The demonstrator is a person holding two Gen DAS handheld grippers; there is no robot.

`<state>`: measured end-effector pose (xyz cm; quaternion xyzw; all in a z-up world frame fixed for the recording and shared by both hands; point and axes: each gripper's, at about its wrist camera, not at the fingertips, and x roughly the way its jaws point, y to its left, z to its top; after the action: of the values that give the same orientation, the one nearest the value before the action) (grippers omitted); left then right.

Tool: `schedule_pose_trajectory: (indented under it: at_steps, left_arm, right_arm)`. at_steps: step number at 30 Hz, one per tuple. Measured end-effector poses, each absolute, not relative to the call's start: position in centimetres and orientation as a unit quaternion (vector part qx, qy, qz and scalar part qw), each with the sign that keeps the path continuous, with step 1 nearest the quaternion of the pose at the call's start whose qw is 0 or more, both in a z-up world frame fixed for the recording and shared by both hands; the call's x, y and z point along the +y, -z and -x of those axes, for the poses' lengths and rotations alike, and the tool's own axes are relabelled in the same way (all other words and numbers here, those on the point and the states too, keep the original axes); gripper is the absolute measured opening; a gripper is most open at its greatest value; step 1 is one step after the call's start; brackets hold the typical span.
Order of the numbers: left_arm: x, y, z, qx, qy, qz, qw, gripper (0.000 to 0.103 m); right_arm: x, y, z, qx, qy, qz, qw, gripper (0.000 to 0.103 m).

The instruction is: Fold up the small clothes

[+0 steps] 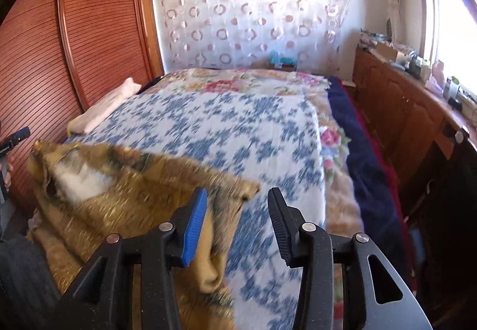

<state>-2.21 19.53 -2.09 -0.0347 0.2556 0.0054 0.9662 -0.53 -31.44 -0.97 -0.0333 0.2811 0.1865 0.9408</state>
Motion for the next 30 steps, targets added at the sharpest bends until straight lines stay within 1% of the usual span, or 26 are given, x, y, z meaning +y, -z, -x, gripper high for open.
schedule_pose_trajectory:
  at_steps: [4, 7, 10, 14, 19, 22, 23, 24, 25, 30]
  left_arm:
    - [20.7, 3.1, 0.1, 0.270, -0.030, 0.025, 0.962, 0.080]
    - [21.4, 4.3, -0.9, 0.289, -0.033, 0.027, 0.956, 0.080]
    - [22.1, 5.3, -1.7, 0.310, -0.042, 0.031, 0.949, 0.080]
    - [22.6, 6.2, -2.2, 0.321, -0.045, 0.033, 0.945, 0.080]
    - [22.7, 7.0, -2.9, 0.332, -0.027, 0.041, 0.942, 0.080]
    - [23.1, 8.0, -3.6, 0.355, -0.015, 0.062, 0.933, 0.070]
    - [23.2, 8.2, -3.8, 0.363, -0.013, 0.068, 0.929, 0.064]
    - [23.1, 8.5, -4.0, 0.368, -0.011, 0.070, 0.927, 0.062]
    - [23.1, 8.6, -4.1, 0.372, -0.008, 0.070, 0.926, 0.062]
    - [22.1, 9.1, -4.1, 0.385, 0.016, 0.068, 0.920, 0.062]
  right_arm:
    - [-31.0, 2.4, -2.6, 0.292, -0.191, 0.009, 0.937, 0.047]
    - [-29.9, 4.7, -4.9, 0.315, -0.200, -0.002, 0.928, 0.047]
    - [-29.8, 5.7, -6.3, 0.335, -0.208, -0.009, 0.919, 0.047]
    - [-29.1, 6.3, -7.7, 0.356, -0.206, -0.002, 0.911, 0.047]
    - [-28.5, 6.5, -8.0, 0.364, -0.195, 0.015, 0.911, 0.051]
    - [-28.5, 6.8, -8.3, 0.365, -0.190, 0.018, 0.911, 0.054]
    - [-28.2, 6.9, -8.4, 0.364, -0.185, 0.020, 0.913, 0.057]
    - [-28.1, 6.9, -8.4, 0.363, -0.179, 0.022, 0.914, 0.061]
    - [-28.1, 6.9, -8.3, 0.364, -0.171, 0.026, 0.915, 0.064]
    - [-27.7, 7.3, -8.7, 0.363, -0.172, 0.023, 0.915, 0.065]
